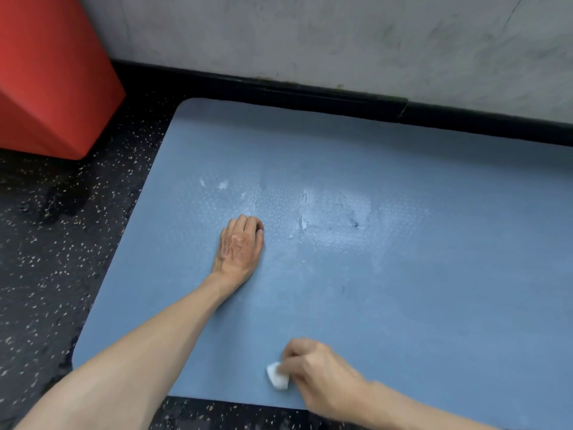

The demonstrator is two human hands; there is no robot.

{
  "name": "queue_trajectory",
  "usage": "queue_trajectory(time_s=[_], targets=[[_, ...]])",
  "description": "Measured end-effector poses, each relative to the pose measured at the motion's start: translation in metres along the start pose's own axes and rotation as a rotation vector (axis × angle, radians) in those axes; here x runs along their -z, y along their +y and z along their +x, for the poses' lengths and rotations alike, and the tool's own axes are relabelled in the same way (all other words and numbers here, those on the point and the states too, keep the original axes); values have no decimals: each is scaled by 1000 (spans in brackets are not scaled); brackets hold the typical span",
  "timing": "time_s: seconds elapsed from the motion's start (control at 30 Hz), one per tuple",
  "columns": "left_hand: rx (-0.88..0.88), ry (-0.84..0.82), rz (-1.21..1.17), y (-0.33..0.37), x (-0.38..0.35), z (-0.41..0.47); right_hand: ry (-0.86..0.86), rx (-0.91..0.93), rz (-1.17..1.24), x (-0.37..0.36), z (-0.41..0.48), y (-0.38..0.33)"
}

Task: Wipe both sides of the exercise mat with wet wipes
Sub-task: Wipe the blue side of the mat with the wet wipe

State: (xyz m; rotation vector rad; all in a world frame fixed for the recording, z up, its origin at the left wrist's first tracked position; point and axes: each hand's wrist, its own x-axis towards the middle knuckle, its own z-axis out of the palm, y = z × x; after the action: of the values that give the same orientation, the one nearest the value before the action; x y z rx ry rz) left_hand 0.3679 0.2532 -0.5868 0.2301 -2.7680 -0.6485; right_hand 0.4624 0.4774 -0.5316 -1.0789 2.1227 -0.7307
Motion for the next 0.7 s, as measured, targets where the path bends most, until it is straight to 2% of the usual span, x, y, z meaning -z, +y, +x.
queue_trajectory(time_s=[0.03, 0.13, 0.17, 0.2, 0.27, 0.3, 0.33, 0.37, 0.43, 0.47, 0.5, 0.57, 0.63, 0.67, 0.7], targets=[[1, 0, 4, 0, -1, -1, 40, -23, -2, 8, 10, 7], [7, -5, 17, 0, 1, 0, 396, -228, -32, 31, 43, 31], [3, -8, 17, 0, 1, 2, 416, -220, -46, 27, 42, 31], [2, -15, 15, 0, 2, 2, 350, -151, -37, 20, 35, 22], [10, -33, 9, 1, 3, 2, 93, 43, 5, 0, 10, 3], [12, -39, 9, 1, 3, 1, -17, 73, 10, -3, 2, 0], [14, -46, 11, 1, 3, 0, -38, 58, 1, 2, 3, 1], [18, -51, 13, 1, 3, 0, 39, 11, 2, 8, 12, 9], [29, -63, 17, 2, 3, -1, 329, -159, -6, 24, 32, 27], [30, -70, 17, 2, 4, -1, 421, -215, -21, 26, 35, 31], [27, -77, 18, 2, 5, -1, 428, -192, -23, 21, 32, 29], [18, -90, 16, 2, 7, -1, 207, -4, 26, 4, 14, 7], [17, -105, 14, 1, 8, -3, -77, 94, 19, -3, -2, -4], [20, -111, 16, 1, 7, -4, -80, 79, -7, 3, 2, -1], [22, -116, 19, 1, 7, -5, 2, 27, 2, 11, 13, 9]])
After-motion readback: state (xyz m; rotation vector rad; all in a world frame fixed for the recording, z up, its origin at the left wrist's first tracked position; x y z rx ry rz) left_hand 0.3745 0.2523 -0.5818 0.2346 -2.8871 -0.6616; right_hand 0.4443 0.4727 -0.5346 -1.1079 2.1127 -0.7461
